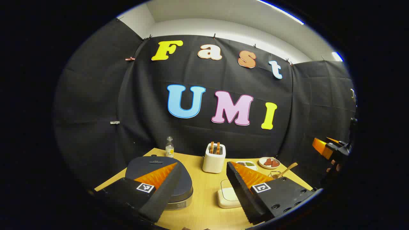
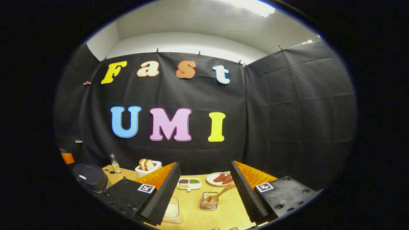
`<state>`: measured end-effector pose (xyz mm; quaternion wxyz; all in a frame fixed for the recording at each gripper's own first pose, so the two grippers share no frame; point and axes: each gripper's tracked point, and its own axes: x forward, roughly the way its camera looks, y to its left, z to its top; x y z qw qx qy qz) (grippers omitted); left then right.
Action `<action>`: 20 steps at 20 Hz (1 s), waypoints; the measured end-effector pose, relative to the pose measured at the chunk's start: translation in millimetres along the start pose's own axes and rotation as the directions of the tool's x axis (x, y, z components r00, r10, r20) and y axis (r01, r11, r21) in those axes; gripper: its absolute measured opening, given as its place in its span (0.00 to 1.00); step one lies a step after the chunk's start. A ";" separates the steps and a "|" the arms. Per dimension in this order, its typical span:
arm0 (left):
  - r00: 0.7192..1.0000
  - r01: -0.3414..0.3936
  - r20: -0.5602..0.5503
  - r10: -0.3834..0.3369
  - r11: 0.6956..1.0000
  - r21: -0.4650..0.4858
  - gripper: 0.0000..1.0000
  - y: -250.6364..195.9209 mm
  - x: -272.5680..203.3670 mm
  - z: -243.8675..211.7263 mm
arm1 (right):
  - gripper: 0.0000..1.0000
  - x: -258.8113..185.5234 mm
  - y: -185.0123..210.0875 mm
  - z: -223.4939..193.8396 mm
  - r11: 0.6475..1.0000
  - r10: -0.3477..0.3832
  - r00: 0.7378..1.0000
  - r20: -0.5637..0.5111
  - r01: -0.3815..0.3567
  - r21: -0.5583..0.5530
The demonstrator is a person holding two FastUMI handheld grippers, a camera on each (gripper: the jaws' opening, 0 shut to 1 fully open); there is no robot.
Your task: Close the left gripper, press the button to open the rice cooker; take a wooden spoon from the chopstick holder with the right hand, scoop a spoonful of rice and pour it into the rice cooker, then put the wooden spoon back into the chopstick holder.
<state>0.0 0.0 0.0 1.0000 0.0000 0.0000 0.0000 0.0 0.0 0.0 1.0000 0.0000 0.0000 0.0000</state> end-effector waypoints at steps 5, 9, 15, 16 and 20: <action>1.000 -0.026 0.001 0.026 1.000 0.009 0.95 -13.4 12.4 3.9 | 0.98 29.2 0.7 -29.4 0.997 0.074 0.992 -0.106 -0.075 -0.002; 0.998 -0.069 -0.001 0.069 0.998 0.006 0.95 -14.4 23.7 10.2 | 0.98 53.6 0.4 -47.2 0.994 0.100 0.982 -0.160 -0.104 -0.018; 0.996 -0.092 -0.006 0.092 0.996 -0.015 0.95 -21.5 25.2 5.3 | 0.98 80.6 2.8 -59.6 0.995 0.104 0.975 -0.197 -0.103 0.014; 0.995 -0.098 -0.010 0.098 0.995 -0.016 0.95 -20.9 25.9 4.8 | 0.98 80.8 6.1 -61.6 0.993 0.114 0.973 -0.203 -0.114 0.011; 0.994 -0.110 -0.013 0.110 0.994 -0.004 0.95 -19.9 25.0 3.1 | 0.98 76.5 20.5 -65.7 0.988 0.156 0.965 -0.211 -0.156 0.019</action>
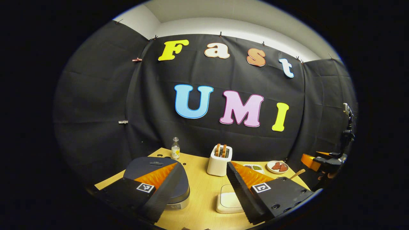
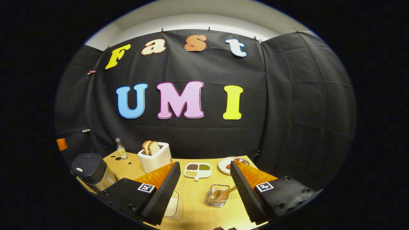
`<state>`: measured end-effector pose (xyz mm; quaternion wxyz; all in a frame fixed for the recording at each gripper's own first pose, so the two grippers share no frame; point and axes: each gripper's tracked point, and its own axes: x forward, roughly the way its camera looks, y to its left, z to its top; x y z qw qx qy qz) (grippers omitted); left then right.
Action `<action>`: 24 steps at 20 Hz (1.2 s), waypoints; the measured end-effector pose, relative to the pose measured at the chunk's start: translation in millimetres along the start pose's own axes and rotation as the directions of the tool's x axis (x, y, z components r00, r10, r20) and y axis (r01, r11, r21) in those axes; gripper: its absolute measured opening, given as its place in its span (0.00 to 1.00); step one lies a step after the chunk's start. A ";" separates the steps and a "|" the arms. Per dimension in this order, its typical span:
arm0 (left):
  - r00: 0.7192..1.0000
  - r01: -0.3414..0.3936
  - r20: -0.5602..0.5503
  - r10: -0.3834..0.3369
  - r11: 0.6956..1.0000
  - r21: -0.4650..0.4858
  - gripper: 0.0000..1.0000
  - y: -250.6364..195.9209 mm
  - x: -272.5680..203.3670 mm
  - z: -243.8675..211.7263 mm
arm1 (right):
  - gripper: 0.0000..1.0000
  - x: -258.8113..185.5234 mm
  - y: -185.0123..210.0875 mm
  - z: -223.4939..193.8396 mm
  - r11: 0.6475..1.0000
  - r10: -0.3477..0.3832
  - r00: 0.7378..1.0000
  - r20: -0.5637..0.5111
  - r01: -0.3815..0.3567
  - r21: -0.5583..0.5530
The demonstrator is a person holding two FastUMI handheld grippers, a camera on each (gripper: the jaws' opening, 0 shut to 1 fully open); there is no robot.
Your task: Close the left gripper, press the button to open the rice cooker; take a wooden spoon from the chopstick holder with the right hand, scoop a spoonful of rice and pour it into the rice cooker, then put the wooden spoon back into the chopstick holder.
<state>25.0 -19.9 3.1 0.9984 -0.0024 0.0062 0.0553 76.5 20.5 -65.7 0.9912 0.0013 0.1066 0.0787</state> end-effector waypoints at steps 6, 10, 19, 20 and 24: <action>0.998 -0.056 -0.007 0.056 0.998 0.034 0.94 27.6 -8.4 5.0 | 0.98 -16.3 6.1 -4.1 0.999 0.019 1.000 0.011 -0.019 0.037; 0.996 -0.072 -0.057 0.074 0.997 0.043 0.75 48.9 -7.6 -0.8 | 0.98 -30.4 0.2 -9.6 0.999 0.022 1.000 0.012 -0.022 0.038; 0.973 -0.042 -0.227 0.048 0.999 0.029 0.30 90.6 9.0 -32.3 | 0.98 -56.8 -3.1 -24.6 0.998 0.047 0.998 -0.034 -0.045 0.041; 0.970 -0.038 -0.240 0.045 0.999 0.033 0.21 94.8 14.0 -35.7 | 0.98 -58.9 -4.0 -23.7 0.998 0.043 0.999 -0.029 -0.042 0.041; 0.953 -0.031 -0.302 0.038 0.999 0.025 0.07 111.2 30.1 -49.1 | 0.97 -55.1 6.7 -21.9 0.997 0.063 0.998 -0.027 -0.062 0.038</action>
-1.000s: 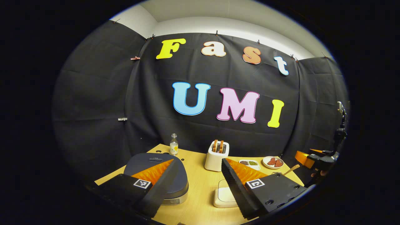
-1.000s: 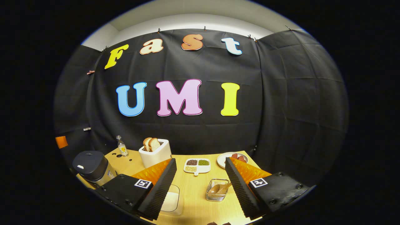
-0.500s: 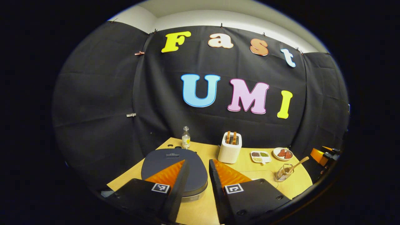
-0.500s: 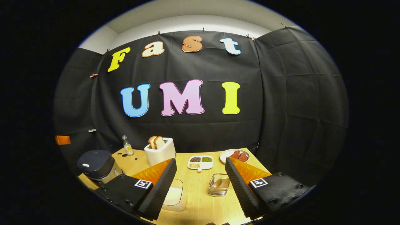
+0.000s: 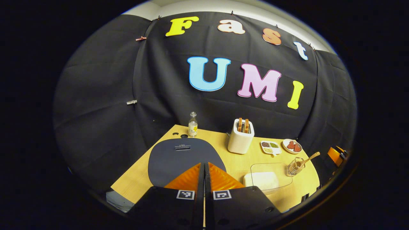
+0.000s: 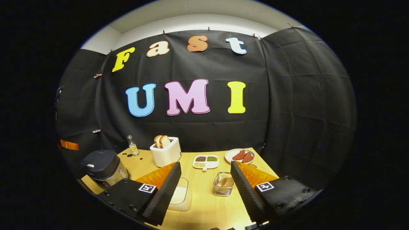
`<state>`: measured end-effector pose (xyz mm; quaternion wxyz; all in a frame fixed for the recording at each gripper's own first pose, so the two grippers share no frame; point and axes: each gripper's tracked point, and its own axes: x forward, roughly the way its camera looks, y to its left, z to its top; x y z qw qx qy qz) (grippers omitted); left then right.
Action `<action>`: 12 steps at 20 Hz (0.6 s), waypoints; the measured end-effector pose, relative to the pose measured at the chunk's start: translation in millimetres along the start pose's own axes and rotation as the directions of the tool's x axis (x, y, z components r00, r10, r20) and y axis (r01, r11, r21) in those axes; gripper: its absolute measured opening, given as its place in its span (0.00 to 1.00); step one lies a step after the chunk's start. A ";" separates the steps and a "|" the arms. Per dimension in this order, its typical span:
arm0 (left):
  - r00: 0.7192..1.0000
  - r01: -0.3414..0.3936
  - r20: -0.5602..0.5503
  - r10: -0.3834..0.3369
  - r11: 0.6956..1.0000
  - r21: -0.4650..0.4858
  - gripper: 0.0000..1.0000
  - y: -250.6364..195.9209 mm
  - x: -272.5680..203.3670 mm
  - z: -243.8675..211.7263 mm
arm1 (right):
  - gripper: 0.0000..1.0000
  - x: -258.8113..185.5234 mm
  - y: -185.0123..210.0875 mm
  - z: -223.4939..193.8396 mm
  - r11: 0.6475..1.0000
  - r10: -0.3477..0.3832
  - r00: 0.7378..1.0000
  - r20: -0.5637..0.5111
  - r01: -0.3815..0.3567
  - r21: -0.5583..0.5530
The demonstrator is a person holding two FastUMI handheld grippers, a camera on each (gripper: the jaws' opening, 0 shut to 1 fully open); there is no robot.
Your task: Close the left gripper, press the button to open the rice cooker; take a wooden spoon from the chopstick holder with the right hand, scoop a spoonful of rice and pour it into the rice cooker, then put the wooden spoon back into the chopstick holder.
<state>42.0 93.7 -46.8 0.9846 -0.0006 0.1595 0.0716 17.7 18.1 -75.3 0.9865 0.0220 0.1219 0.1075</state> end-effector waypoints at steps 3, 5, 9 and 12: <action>0.999 -0.007 -0.043 0.008 0.999 0.035 0.07 14.8 18.9 -12.2 | 0.97 -4.3 1.3 7.1 1.000 -0.021 1.000 0.018 0.021 0.003; 0.996 0.003 -0.094 0.000 0.999 0.034 0.07 18.4 33.8 -26.4 | 0.97 -11.3 1.1 6.6 0.999 -0.044 0.999 0.015 0.043 0.014; 0.986 0.030 -0.165 -0.022 0.998 0.049 0.07 23.7 50.9 -50.8 | 0.97 -31.2 -5.7 1.8 0.993 -0.114 0.993 0.003 0.114 0.022; 0.980 0.055 -0.193 -0.042 0.996 0.063 0.07 22.0 57.5 -65.3 | 0.97 -45.4 -9.4 -9.9 0.986 -0.167 0.986 -0.021 0.167 0.021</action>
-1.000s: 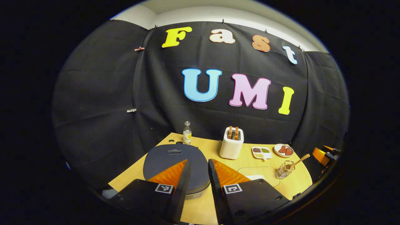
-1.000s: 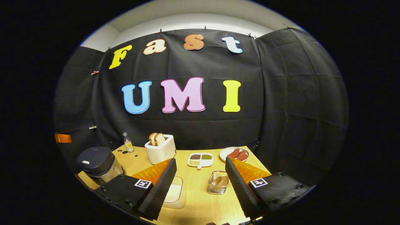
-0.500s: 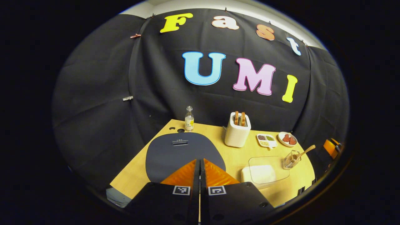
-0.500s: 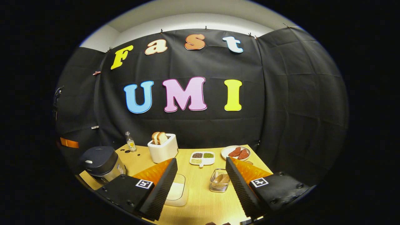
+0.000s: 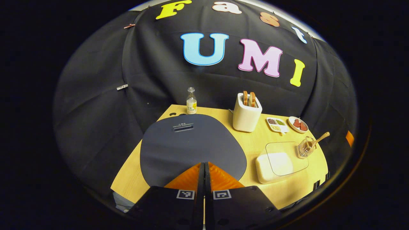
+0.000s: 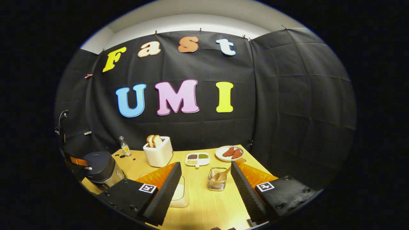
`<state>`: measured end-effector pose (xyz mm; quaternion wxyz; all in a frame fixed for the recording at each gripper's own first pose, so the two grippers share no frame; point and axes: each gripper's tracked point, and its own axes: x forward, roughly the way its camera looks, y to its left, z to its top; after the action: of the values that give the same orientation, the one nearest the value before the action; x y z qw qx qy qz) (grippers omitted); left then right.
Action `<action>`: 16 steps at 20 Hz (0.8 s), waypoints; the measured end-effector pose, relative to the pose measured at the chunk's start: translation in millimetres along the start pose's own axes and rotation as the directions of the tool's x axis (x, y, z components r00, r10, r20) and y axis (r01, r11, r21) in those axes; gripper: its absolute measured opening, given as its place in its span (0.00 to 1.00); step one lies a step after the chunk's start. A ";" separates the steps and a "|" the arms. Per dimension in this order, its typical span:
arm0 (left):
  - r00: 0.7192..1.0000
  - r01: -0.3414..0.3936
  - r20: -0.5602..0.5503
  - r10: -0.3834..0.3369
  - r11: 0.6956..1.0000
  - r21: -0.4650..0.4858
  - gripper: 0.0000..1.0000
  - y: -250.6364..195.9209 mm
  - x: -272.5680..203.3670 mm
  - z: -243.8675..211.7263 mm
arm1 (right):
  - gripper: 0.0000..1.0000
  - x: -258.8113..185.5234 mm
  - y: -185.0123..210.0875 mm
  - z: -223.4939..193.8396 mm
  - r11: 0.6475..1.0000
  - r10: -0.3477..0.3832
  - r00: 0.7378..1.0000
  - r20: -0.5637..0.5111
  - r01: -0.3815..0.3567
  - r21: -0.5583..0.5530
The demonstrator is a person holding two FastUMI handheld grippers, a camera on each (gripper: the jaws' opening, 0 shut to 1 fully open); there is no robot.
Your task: Close the left gripper, press the button to open the rice cooker; take a wooden spoon from the chopstick holder with the right hand, scoop a spoonful of rice and pour it into the rice cooker, then put the wooden spoon back into the chopstick holder.
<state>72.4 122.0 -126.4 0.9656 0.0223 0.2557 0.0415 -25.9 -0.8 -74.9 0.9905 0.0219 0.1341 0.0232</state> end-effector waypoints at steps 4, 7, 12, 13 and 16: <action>1.000 0.025 -0.009 -0.025 1.000 0.016 0.07 1.2 1.4 -9.8 | 0.97 -18.3 -2.3 -13.4 0.998 -0.063 0.997 -0.039 0.064 0.018; 1.000 0.014 -0.016 -0.013 0.999 0.033 0.07 3.0 3.7 -15.3 | 0.97 -32.4 -1.8 -22.1 0.995 -0.097 0.994 -0.056 0.097 0.004; 1.000 0.004 -0.009 -0.003 0.997 0.080 0.07 0.8 8.6 -19.4 | 0.97 -50.6 -2.9 -37.4 0.991 -0.132 0.988 -0.079 0.134 0.018; 1.000 0.002 -0.011 -0.001 0.997 0.078 0.08 2.7 5.4 -17.6 | 0.97 -52.4 -3.6 -41.0 0.990 -0.138 0.987 -0.088 0.141 0.023; 0.999 -0.004 0.032 0.000 0.992 0.123 0.07 0.3 -3.7 -9.7 | 0.97 -49.7 -2.5 -42.2 0.990 -0.133 0.987 -0.096 0.137 0.038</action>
<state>64.3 122.2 -132.9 0.9663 0.0826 0.2423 0.0264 -84.9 -4.3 -102.5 0.9817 0.0338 0.1816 -0.0458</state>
